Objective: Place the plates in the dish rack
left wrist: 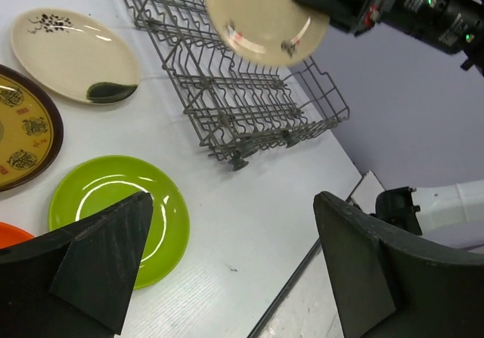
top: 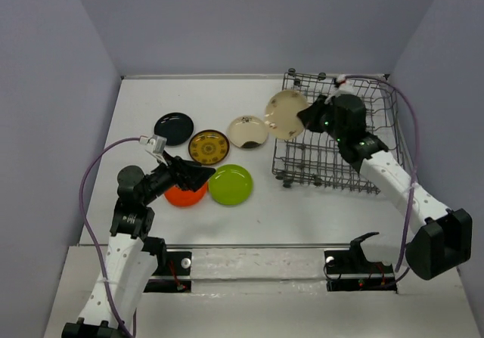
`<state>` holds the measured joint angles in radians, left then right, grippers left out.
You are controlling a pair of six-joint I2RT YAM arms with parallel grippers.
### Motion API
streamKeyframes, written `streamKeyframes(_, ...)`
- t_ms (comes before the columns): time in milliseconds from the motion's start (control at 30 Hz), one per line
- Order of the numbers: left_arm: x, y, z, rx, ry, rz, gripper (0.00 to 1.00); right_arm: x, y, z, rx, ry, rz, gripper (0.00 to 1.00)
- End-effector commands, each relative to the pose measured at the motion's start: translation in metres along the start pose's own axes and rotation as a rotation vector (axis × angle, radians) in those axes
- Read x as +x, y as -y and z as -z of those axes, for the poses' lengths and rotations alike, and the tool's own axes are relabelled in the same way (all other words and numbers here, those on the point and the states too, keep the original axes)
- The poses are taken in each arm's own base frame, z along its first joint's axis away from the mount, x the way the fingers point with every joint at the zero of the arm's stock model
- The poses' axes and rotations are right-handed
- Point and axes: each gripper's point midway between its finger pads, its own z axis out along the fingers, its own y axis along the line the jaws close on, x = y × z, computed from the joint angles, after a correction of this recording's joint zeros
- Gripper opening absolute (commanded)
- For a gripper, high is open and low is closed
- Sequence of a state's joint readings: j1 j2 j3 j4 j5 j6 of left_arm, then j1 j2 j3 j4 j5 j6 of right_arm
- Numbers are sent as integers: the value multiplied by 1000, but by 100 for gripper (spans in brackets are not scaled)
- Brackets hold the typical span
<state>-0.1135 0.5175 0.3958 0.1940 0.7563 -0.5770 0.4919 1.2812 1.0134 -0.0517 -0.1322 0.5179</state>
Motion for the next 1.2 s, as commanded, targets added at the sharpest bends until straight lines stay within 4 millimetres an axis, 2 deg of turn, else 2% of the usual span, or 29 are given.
streamKeyframes(0,-17,34,4,93,28,-87,99,-110,155,83,675,370,10,7)
streamKeyframes(67,-13,41,5,117,20,-96,99,-117,187,98,807,404,23,7)
streamKeyframes(133,-11,46,6,134,18,-103,99,-125,210,107,892,438,59,7)
streamKeyframes(167,-11,49,6,142,15,-106,99,-132,226,121,982,447,110,7)
streamKeyframes(200,-9,54,7,161,9,-111,99,-137,237,122,1024,460,134,7)
streamKeyframes(267,-6,58,7,173,3,-113,99,-150,260,137,1095,465,186,7)
streamKeyframes(367,-4,65,9,196,-1,-124,99,-164,280,145,1112,481,232,7)
streamKeyframes(433,-2,69,10,207,-4,-129,99,-166,286,141,1102,460,275,7)
streamKeyframes(467,-1,71,11,216,-8,-131,99,-159,294,138,1123,394,352,7)
streamKeyframes(533,0,74,12,220,-7,-135,99,-157,305,139,1159,335,438,7)
streamKeyframes(667,2,81,14,243,-14,-143,99,-154,318,149,1210,284,495,7)
streamKeyframes(733,5,83,14,253,-21,-142,99,-151,323,153,1227,262,511,7)
streamKeyframes(867,6,86,15,263,-26,-143,99,-141,330,147,1220,209,536,7)
streamKeyframes(967,6,87,15,267,-24,-145,99,-126,344,147,1249,156,531,7)
streamKeyframes(1067,7,86,15,265,-26,-143,99,-109,355,138,1239,104,523,7)
streamKeyframes(1167,6,86,15,263,-24,-143,99,-105,355,132,1212,108,504,7)
